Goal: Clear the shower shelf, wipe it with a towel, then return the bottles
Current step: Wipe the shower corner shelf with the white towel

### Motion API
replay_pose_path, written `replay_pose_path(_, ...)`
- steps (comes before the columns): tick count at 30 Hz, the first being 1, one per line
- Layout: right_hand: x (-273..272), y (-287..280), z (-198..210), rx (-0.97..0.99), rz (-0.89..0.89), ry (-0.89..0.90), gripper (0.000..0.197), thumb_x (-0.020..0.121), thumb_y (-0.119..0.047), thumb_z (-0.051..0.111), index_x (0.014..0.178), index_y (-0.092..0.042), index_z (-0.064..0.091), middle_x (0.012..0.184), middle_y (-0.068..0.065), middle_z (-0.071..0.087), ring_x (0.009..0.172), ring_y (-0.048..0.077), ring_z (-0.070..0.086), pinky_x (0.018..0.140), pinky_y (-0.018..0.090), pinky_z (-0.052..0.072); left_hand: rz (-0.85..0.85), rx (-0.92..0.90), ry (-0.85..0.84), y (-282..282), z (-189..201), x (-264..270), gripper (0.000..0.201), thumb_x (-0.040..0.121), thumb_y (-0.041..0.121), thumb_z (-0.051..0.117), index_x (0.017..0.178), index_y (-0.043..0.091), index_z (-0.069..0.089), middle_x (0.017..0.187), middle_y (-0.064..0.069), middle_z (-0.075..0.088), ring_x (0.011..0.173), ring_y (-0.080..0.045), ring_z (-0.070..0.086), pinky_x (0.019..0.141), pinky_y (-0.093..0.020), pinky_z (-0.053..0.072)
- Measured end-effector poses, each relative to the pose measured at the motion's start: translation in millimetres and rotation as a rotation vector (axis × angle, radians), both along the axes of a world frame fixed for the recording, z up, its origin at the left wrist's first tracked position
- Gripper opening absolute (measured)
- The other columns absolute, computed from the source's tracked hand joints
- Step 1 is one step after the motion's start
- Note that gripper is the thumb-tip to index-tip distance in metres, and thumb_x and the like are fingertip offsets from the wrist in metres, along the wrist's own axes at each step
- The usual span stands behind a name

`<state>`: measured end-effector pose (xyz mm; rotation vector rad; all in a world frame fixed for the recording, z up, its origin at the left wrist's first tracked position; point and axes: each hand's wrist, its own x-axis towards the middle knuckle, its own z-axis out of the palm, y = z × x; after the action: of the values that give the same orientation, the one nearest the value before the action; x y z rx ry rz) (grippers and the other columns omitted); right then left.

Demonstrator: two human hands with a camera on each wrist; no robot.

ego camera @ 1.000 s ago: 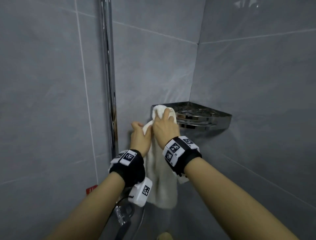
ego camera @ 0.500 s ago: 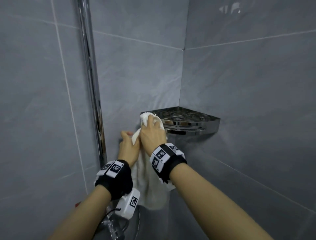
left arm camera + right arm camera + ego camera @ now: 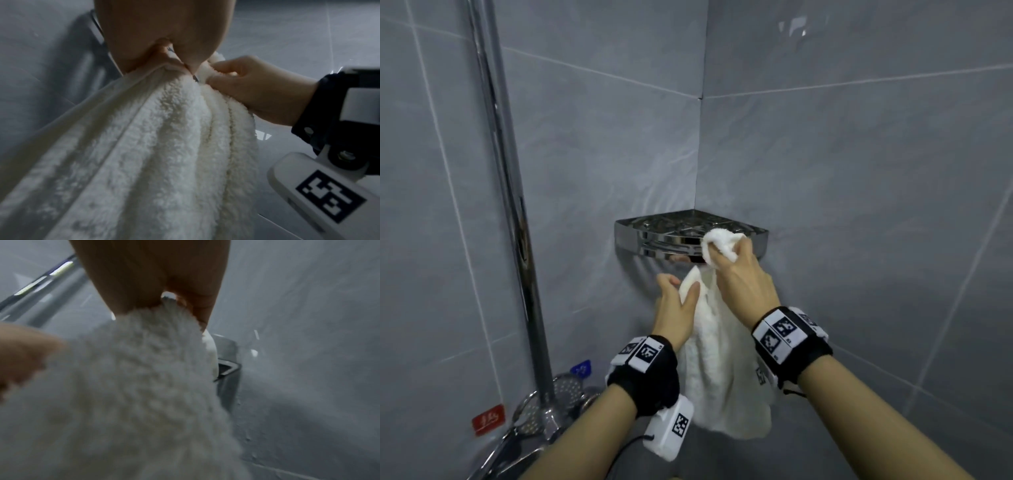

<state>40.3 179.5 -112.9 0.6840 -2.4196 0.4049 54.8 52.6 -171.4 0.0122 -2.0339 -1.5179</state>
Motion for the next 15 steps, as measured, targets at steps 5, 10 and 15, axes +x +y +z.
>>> replay_pose_path(5,-16,62,2,-0.459,0.0,-0.195,0.047,0.095,-0.015,0.049,0.14,-0.026,0.043,0.109,0.005,0.03,0.094,0.021,0.043,0.093,0.016,0.031,-0.073,0.037,0.009,35,0,-5,0.027,0.092,0.033,0.051,0.092,0.016,0.03,0.079,0.002,0.044,0.068,-0.011,0.044,0.057,-0.01,0.037)
replay_pose_path(10,-20,86,35,-0.614,-0.023,-0.196,0.045,0.096,-0.023,0.049,0.14,-0.024,0.044,0.118,0.011,0.044,0.116,0.022,0.046,0.096,0.012,0.024,-0.159,0.126,-0.021,55,2,-13,0.035,0.089,0.046,0.05,0.096,0.019,0.029,0.088,0.006,0.045,0.078,-0.008,0.048,0.067,-0.024,0.04)
replay_pose_path(15,-25,89,93,-0.556,0.054,-0.115,0.046,0.097,-0.022,0.048,0.141,-0.01,0.042,0.146,0.012,0.041,0.136,0.014,0.035,0.101,0.009,0.021,-0.318,0.165,-0.033,61,2,-18,0.047,0.08,0.052,0.058,0.099,0.021,0.027,0.097,0.003,0.049,0.085,-0.002,0.05,0.066,-0.009,0.041)
